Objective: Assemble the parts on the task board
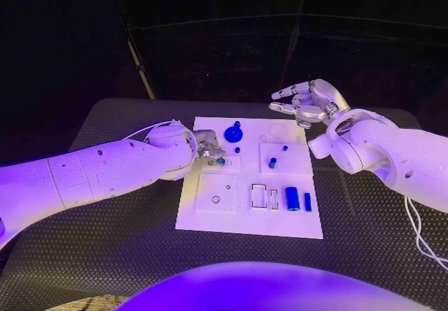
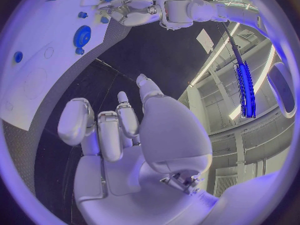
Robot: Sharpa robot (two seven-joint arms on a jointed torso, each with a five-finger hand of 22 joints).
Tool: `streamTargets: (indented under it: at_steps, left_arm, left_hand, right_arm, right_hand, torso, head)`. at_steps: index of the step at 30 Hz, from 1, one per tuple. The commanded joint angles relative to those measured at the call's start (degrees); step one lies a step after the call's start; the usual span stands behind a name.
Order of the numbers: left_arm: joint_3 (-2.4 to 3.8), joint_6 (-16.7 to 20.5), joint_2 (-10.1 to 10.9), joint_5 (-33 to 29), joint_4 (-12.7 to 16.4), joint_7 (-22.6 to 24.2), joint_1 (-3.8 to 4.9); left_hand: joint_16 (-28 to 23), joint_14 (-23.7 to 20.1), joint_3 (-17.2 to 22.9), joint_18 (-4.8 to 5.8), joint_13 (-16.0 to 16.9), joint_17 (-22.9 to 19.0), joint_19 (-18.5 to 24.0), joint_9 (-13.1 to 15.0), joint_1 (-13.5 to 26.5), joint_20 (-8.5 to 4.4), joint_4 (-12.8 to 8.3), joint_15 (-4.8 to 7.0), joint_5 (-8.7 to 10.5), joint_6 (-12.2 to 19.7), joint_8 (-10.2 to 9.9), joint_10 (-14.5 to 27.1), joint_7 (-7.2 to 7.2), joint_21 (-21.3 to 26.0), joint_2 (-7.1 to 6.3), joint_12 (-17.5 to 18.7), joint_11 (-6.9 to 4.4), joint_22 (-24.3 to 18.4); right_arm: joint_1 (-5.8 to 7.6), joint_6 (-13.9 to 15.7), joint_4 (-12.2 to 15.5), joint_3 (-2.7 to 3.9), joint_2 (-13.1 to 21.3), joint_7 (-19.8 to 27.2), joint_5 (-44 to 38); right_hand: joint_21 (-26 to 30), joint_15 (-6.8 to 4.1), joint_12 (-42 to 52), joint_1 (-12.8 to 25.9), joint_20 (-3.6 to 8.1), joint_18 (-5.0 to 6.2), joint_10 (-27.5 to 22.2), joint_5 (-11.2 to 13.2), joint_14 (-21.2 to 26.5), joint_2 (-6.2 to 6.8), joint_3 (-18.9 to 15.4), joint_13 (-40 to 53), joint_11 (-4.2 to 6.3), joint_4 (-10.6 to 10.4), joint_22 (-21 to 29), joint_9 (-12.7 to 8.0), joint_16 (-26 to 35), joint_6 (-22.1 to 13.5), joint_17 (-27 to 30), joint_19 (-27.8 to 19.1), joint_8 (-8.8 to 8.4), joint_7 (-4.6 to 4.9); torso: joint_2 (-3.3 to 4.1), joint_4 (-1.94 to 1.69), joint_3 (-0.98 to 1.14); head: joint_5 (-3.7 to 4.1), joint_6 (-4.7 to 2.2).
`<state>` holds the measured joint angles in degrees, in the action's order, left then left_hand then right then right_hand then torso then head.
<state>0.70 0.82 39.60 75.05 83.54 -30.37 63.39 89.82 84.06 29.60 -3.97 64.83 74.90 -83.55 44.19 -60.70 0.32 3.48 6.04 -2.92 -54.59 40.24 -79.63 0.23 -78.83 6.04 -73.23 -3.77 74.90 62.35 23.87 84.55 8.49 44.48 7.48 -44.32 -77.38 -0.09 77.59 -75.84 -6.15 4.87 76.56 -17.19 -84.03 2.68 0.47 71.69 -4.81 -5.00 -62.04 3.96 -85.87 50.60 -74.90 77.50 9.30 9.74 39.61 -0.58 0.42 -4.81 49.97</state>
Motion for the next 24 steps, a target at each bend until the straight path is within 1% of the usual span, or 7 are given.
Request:
streamTargets:
  at_steps: [1, 5, 8, 18, 21, 24]
  left_arm:
    - [-0.17, 4.04, 0.35, 0.64, 0.63, -0.75, -0.4]
    - [-0.16, 5.33, 0.56, 0.94, 1.03, -0.67, -0.63]
    - [-0.16, 5.64, 0.58, 1.45, 1.14, -0.65, -0.71]
    - [-0.16, 3.88, 0.2, 2.53, 0.77, -0.64, -0.8]
    - [-0.16, 3.98, 0.11, 2.58, 0.53, -0.58, -0.81]
    - [-0.16, 4.33, 0.05, 2.59, 0.21, -0.52, -0.82]
  left_hand:
    - [0.18, 5.94, 1.85, 1.08, 0.12, 15.1, -0.42, 0.25, 0.69, -0.16, -2.14, 0.21, 0.18, -0.16, 0.16, -0.04, -0.12, -0.28, -1.6, -0.21, 0.2, 6.5]
    - [0.18, 5.94, 2.0, 1.08, 0.11, 15.1, -0.43, 0.28, 0.82, -0.16, -2.16, 0.22, 0.19, -0.19, 0.22, -0.07, -0.13, -0.26, -1.88, -0.23, 0.19, 6.5]
    - [0.18, 5.94, 2.19, 1.08, 0.13, 15.1, -0.44, 0.3, 0.9, -0.15, -2.25, 0.22, 0.19, -0.19, 0.28, -0.11, -0.16, -0.26, -2.25, -0.26, 0.17, 6.52]
    - [0.18, 5.94, 2.39, 1.0, -0.15, 15.1, -0.27, 0.31, 1.17, -0.15, -2.19, 0.22, 0.2, -0.16, 0.34, -0.01, -0.13, 0.07, -2.82, -0.08, 0.18, 6.29]
    - [0.18, 5.94, 2.42, 0.99, -0.21, 15.1, -0.26, 0.3, 1.39, -0.14, -1.99, 0.2, 0.2, -0.16, 0.35, 0.02, -0.1, 0.11, -2.93, -0.03, 0.21, 6.28]
    - [0.18, 5.94, 2.25, 0.96, -0.32, 15.1, -0.2, 0.23, 2.42, -0.11, -1.19, 0.14, 0.21, -0.07, 0.29, 0.07, -0.01, 0.26, -3.55, 0.04, 0.3, 6.21]
  right_arm:
    - [0.09, -0.36, 0.05, 0.04, 0.0, 0.4, -0.06]
    - [0.09, -0.38, 0.02, 0.03, -0.02, 0.43, -0.06]
    - [0.09, -0.4, 0.01, 0.03, 0.0, 0.42, -0.06]
    - [0.09, -0.46, 0.01, 0.03, 0.02, 0.4, -0.06]
    - [0.09, -0.45, 0.0, 0.03, 0.02, 0.4, -0.06]
    - [0.09, -0.43, -0.01, 0.03, 0.03, 0.39, -0.06]
  right_hand:
    - [0.29, 0.16, 0.18, 0.56, 0.07, 0.44, -0.15, 0.13, -3.8, 0.14, -0.25, -0.07, 0.25, -0.05, 0.06, 0.0, 0.24, -0.23, -5.06, -0.28, 0.34, -0.21]
    - [0.29, 0.15, 0.2, 0.61, 0.07, 0.44, -0.14, 0.12, -3.8, 0.1, -0.28, -0.05, 0.25, -0.09, 0.04, 0.0, 0.24, -0.23, -5.06, -0.27, 0.35, -0.21]
    - [0.3, 0.15, 0.22, 0.66, 0.07, 0.45, -0.11, 0.12, -3.8, 0.08, -0.3, -0.02, 0.25, -0.13, 0.07, 0.0, 0.24, -0.23, -5.06, -0.28, 0.36, -0.21]
    - [0.29, 0.16, 0.2, 0.76, 0.07, 0.44, -0.14, 0.12, -3.79, 0.04, -0.35, -0.07, 0.25, -0.2, 0.04, 0.0, 0.25, -0.22, -5.04, -0.27, 0.38, -0.21]
    - [0.29, 0.16, 0.2, 0.76, 0.07, 0.44, -0.14, 0.12, -3.79, 0.04, -0.35, -0.07, 0.25, -0.2, 0.04, 0.0, 0.25, -0.22, -5.04, -0.27, 0.38, -0.21]
    - [0.29, 0.16, 0.2, 0.76, 0.07, 0.44, -0.14, 0.12, -3.79, 0.04, -0.35, -0.07, 0.25, -0.2, 0.04, 0.0, 0.25, -0.22, -5.04, -0.27, 0.38, -0.21]
  torso:
    - [0.02, -0.02, 0.01]
    - [0.03, 0.04, -0.01]
    - [0.04, 0.08, 0.0]
    - [0.06, 0.04, 0.0]
    - [0.01, 0.05, 0.02]
    - [0.01, 0.07, 0.0]
  head:
    - [-0.05, 0.03]
    - [-0.06, 0.02]
    - [-0.08, 0.03]
    - [0.05, 0.0]
    - [0.02, -0.02]
    - [0.05, -0.03]
